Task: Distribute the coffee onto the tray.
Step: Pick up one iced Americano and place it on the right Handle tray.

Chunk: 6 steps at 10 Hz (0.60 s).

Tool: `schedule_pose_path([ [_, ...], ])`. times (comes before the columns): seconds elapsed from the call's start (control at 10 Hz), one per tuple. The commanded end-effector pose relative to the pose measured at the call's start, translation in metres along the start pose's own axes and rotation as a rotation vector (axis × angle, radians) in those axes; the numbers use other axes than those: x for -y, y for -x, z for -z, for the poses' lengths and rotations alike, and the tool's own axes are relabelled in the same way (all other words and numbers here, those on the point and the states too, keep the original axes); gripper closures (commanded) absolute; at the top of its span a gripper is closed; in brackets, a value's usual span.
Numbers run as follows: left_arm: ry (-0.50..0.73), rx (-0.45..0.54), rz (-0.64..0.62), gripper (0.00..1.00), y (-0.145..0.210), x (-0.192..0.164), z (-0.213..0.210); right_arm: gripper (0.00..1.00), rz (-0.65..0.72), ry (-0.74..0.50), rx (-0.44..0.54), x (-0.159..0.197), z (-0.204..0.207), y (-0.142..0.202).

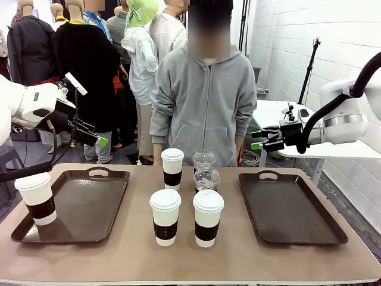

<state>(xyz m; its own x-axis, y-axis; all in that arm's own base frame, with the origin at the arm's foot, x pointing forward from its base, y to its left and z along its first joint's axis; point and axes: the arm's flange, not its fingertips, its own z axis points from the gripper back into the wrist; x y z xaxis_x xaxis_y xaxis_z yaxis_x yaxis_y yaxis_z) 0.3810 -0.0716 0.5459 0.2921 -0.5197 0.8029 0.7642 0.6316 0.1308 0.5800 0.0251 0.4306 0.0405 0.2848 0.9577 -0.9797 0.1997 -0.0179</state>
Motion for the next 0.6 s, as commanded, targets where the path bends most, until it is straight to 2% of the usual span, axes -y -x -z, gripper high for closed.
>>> schedule_pose_path([
  [0.0, 0.003, 0.001, -0.007, 0.0, 0.0017, -0.0018, 0.0007, 0.0, 0.015, -0.005, 0.071, 0.0055, -0.0028, 0.0127],
  [0.1, 0.003, 0.001, -0.007, 0.0, 0.0017, -0.0018, 0.0007, 0.0, 0.037, 0.015, 0.08, 0.0075, -0.0078, 0.0141],
  [0.2, 0.003, 0.001, -0.007, 0.0, 0.0017, -0.0018, 0.0007, 0.0, 0.016, -0.008, 0.025, 0.0016, -0.001, 0.0093],
  [0.5, 0.003, 0.001, -0.007, 0.0, 0.0017, -0.0018, 0.0007, 0.0, 0.016, -0.008, 0.025, 0.0016, -0.001, 0.0093],
])
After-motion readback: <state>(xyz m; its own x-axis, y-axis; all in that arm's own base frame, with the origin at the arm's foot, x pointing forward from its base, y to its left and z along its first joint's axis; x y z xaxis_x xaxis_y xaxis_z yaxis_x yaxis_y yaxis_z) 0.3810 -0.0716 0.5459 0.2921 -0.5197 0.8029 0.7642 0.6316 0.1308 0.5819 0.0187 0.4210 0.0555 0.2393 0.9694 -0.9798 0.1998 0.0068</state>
